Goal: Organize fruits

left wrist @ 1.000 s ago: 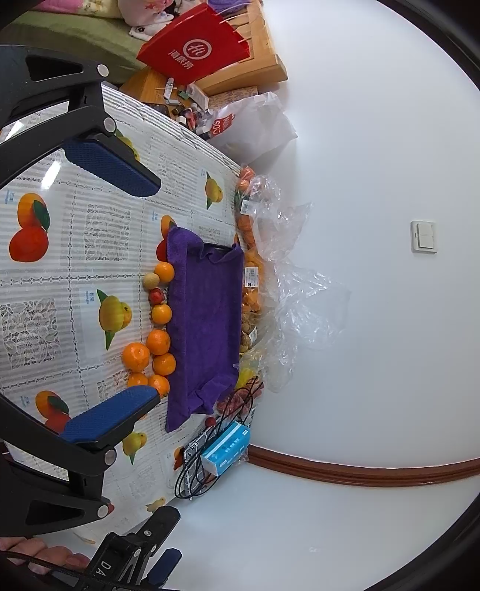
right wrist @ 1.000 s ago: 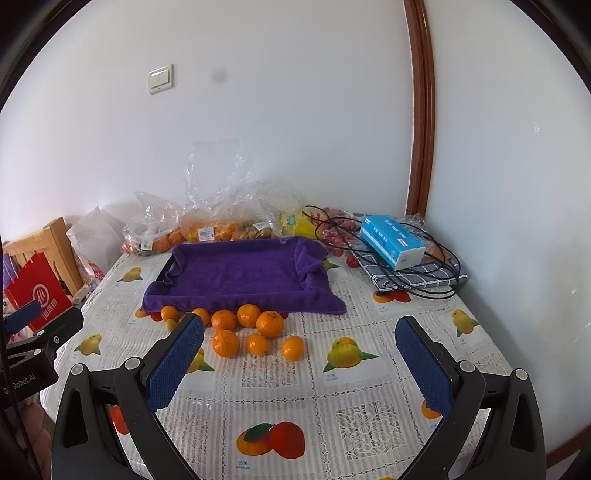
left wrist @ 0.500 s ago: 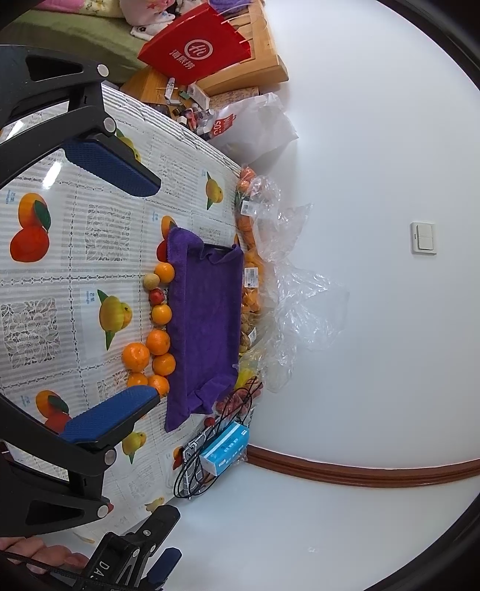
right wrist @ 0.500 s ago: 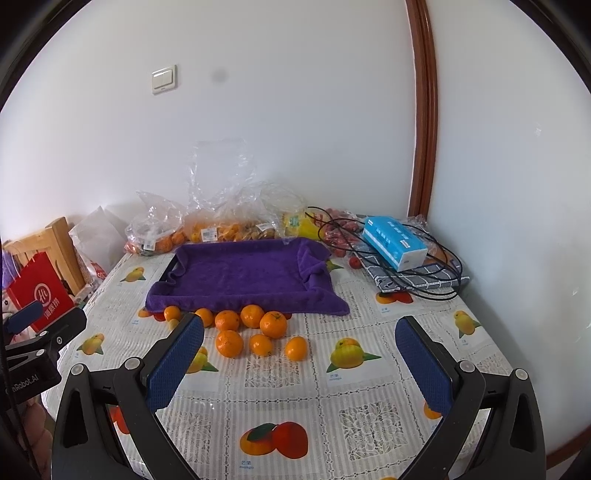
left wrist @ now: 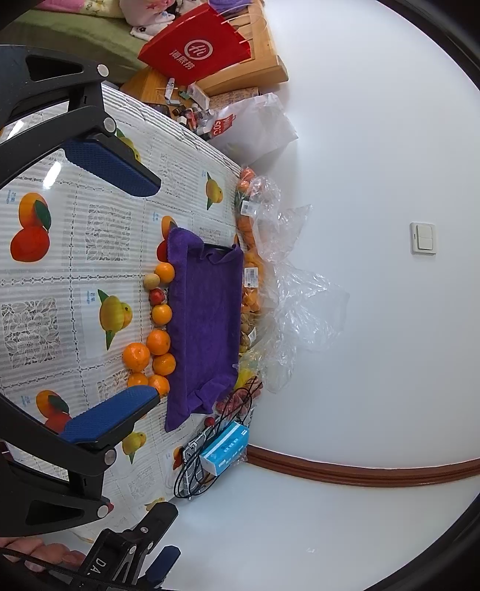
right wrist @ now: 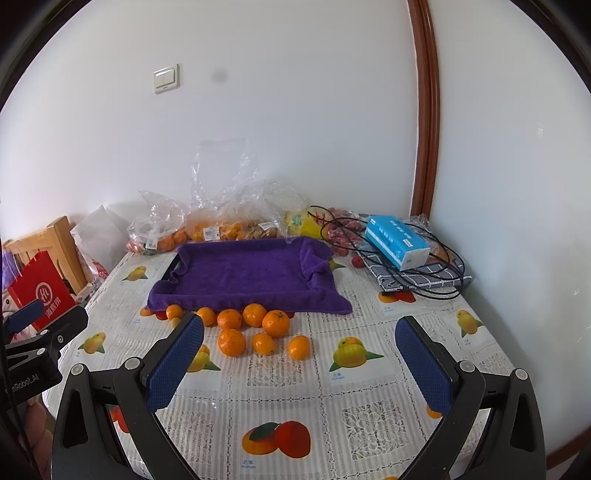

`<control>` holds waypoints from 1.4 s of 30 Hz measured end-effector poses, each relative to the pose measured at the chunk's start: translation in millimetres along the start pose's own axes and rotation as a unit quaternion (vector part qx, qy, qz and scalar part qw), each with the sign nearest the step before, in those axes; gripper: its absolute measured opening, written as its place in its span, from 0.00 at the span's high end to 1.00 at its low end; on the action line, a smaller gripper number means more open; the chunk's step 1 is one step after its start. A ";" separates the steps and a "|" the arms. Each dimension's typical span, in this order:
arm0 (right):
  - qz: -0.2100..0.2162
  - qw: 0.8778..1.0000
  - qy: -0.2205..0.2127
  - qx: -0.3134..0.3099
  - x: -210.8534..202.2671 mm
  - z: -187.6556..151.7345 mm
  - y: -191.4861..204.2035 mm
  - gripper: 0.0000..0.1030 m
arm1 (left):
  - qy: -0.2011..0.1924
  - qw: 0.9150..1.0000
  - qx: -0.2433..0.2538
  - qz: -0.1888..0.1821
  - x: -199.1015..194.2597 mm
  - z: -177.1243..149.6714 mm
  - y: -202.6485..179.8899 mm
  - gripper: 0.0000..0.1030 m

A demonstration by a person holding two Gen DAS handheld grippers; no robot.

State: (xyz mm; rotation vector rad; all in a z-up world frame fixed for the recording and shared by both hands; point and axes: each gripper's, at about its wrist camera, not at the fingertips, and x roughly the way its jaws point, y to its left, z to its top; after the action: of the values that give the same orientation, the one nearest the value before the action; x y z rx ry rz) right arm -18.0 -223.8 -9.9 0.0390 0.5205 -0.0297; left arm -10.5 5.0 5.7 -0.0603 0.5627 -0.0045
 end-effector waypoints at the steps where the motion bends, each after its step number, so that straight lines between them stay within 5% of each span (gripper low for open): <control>1: -0.001 1.000 0.001 -0.001 0.5 0.2 0.5 0.01 | 0.000 1.000 0.000 0.000 -0.2 -0.4 -0.1 0.01; 24: 0.004 1.000 0.006 -0.010 18.2 -1.7 2.8 0.00 | 0.029 0.999 -0.005 0.023 23.2 -2.8 7.1 0.00; 28: -0.016 0.999 0.029 -0.010 40.1 -8.2 -0.7 0.00 | 0.047 0.999 -0.005 0.026 39.6 -7.6 13.2 0.00; 42: 0.017 0.996 0.090 -0.010 131.4 -46.6 1.7 0.03 | 0.105 0.994 0.005 0.028 117.0 -38.6 32.1 0.01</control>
State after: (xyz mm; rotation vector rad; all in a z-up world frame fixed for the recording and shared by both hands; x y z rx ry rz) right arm 72.9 -222.5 -115.7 0.0308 0.6993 0.0125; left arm 67.5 32.4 -91.1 -0.0350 0.7752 0.0416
